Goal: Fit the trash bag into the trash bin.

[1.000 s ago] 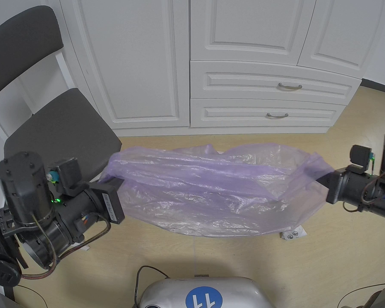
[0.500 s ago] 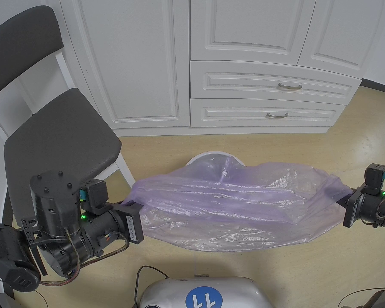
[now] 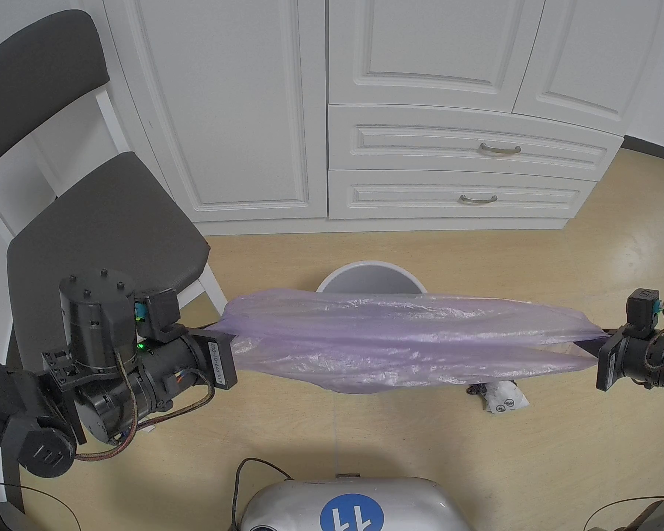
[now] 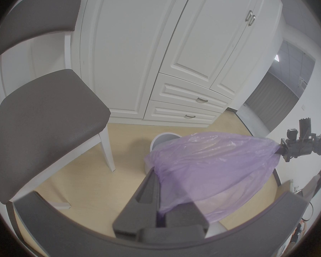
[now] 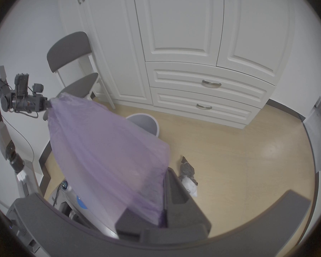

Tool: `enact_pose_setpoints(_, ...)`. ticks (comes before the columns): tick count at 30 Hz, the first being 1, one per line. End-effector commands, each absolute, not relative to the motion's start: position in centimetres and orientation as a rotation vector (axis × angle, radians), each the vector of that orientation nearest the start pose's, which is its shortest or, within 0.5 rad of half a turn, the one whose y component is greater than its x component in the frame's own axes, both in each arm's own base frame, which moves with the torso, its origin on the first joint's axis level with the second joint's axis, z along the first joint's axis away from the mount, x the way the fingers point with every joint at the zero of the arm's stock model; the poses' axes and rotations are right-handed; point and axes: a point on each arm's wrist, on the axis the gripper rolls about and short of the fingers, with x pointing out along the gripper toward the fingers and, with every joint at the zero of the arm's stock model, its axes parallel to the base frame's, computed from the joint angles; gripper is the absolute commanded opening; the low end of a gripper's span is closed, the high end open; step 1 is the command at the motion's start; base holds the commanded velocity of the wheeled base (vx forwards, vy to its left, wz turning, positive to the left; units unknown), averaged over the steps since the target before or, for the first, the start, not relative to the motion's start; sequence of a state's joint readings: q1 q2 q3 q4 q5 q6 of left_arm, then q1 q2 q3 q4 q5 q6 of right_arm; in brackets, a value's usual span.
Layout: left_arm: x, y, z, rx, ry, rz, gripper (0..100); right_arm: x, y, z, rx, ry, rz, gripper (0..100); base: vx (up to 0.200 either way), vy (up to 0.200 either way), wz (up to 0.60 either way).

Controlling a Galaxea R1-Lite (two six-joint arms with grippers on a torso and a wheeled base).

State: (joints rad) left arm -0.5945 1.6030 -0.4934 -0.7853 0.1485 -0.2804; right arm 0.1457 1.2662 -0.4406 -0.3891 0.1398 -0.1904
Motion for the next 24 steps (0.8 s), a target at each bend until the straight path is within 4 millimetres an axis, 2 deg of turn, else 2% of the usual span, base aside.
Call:
enact_pose_setpoints(1, 21.4, -13.5, 14.6, -0.16, 0.356, -0.382, 0, 18.0, 2.6, 15.9, -0.188, 0.447, 0.306, 0, 0.0, 0.0, 0.0)
enact_pose_setpoints(12, 21.4, -13.2, 14.9, -0.167, 0.342, -0.373, 0, 18.0, 2.6, 15.5, -0.203, 0.461, 0.311, 0, 0.0, 0.0, 0.0)
enact_pose_setpoints(18, 20.7, -12.8, 16.1, -0.181, 0.294, -0.38, 0, 17.5, 2.7, 15.9, -0.205, 0.439, 0.318, 0, 0.0, 0.0, 0.0)
enact_pose_setpoints(24, 20.7, -12.9, 16.3, -0.179, 0.281, -0.373, 0, 17.5, 2.8, 15.8, -0.206, 0.442, 0.323, 0, 0.0, 0.0, 0.0)
